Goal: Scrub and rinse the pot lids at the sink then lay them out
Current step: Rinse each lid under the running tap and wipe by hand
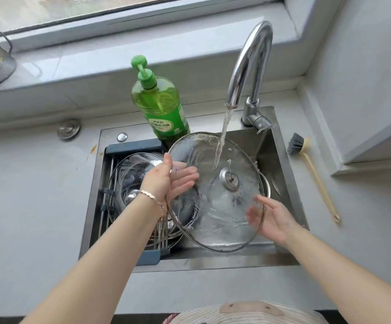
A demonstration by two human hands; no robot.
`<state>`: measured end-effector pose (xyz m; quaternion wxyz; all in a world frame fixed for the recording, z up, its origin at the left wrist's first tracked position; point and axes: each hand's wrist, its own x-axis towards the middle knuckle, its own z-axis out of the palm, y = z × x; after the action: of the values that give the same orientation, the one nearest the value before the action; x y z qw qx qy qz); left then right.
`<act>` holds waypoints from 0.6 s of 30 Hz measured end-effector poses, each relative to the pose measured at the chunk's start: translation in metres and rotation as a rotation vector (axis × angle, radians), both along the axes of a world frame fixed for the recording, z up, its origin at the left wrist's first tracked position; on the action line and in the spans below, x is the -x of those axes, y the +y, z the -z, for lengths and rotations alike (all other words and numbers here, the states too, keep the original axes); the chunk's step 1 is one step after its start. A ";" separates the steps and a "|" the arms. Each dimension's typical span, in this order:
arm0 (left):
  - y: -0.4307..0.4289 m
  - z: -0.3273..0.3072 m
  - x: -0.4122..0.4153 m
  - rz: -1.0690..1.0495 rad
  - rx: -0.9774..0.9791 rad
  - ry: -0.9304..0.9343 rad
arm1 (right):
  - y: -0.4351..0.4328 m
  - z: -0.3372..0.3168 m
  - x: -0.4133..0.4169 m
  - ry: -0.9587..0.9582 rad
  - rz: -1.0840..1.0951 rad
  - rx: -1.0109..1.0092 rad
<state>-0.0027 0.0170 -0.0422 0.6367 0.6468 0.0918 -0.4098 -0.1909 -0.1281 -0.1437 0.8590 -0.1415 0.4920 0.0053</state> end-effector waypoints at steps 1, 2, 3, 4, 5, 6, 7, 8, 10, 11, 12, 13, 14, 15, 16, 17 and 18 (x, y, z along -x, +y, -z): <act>0.003 -0.004 0.000 0.023 0.005 -0.080 | 0.003 0.003 -0.006 0.022 -0.049 0.026; 0.005 -0.010 0.000 0.041 0.015 -0.150 | 0.006 0.006 -0.014 0.038 -0.105 0.047; 0.007 -0.015 -0.001 0.057 0.030 -0.203 | 0.009 0.009 -0.021 0.047 -0.151 0.070; 0.009 -0.020 -0.002 0.076 0.040 -0.252 | 0.013 0.011 -0.028 0.032 -0.159 0.073; 0.012 -0.023 -0.003 0.094 0.041 -0.300 | 0.015 0.014 -0.035 0.013 -0.157 0.072; 0.015 -0.026 -0.006 0.113 0.033 -0.357 | 0.017 0.013 -0.042 -0.018 -0.144 0.071; 0.019 -0.027 -0.008 0.124 0.023 -0.414 | 0.018 0.010 -0.049 -0.035 -0.135 0.087; 0.023 -0.028 -0.011 0.127 0.003 -0.468 | 0.019 0.006 -0.055 -0.040 -0.121 0.113; 0.031 -0.024 -0.019 0.101 -0.051 -0.538 | 0.016 -0.002 -0.063 -0.025 -0.095 0.182; 0.035 -0.021 -0.023 0.067 -0.085 -0.543 | 0.014 -0.007 -0.065 -0.017 -0.081 0.234; 0.038 -0.017 -0.026 0.028 -0.122 -0.535 | 0.012 -0.012 -0.065 -0.005 -0.072 0.305; 0.040 -0.012 -0.029 -0.012 -0.157 -0.514 | 0.009 -0.017 -0.064 0.011 -0.070 0.391; 0.041 -0.006 -0.031 -0.057 -0.185 -0.475 | 0.005 -0.024 -0.063 0.023 -0.073 0.481; 0.041 0.000 -0.033 -0.108 -0.203 -0.414 | 0.002 -0.032 -0.061 0.029 -0.091 0.571; 0.041 0.006 -0.034 -0.151 -0.225 -0.337 | -0.001 -0.041 -0.060 0.034 -0.125 0.667; 0.041 0.013 -0.035 -0.174 -0.258 -0.258 | -0.003 -0.052 -0.059 0.033 -0.162 0.761; 0.042 0.020 -0.036 -0.175 -0.301 -0.188 | -0.005 -0.062 -0.057 0.025 -0.193 0.839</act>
<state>0.0331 0.0593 -0.0617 0.5717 0.7597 0.1478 -0.2723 -0.1336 -0.1335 -0.0813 0.7168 -0.5236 0.4463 -0.1133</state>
